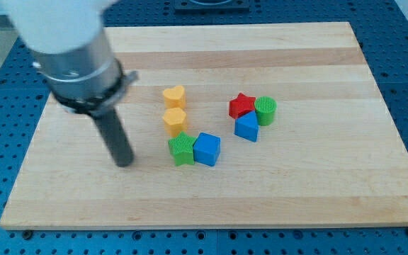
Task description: Separate the blue cube from the green star
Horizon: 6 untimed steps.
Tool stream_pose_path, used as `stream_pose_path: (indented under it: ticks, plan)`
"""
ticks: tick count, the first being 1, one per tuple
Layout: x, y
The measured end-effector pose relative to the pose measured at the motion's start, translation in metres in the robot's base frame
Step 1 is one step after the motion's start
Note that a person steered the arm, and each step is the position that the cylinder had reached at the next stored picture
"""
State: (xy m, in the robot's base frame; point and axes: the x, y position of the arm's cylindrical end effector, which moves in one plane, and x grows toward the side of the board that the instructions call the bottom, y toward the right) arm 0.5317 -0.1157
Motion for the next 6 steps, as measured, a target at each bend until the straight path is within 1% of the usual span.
stream_pose_path:
  ticks: [1,2,3,4,5,6]
  plan:
    - [0.023,0.039]
    - [0.045,0.106]
    - [0.027,0.133]
    - [0.004,0.106]
    - [-0.017,0.094]
    - [-0.029,0.104]
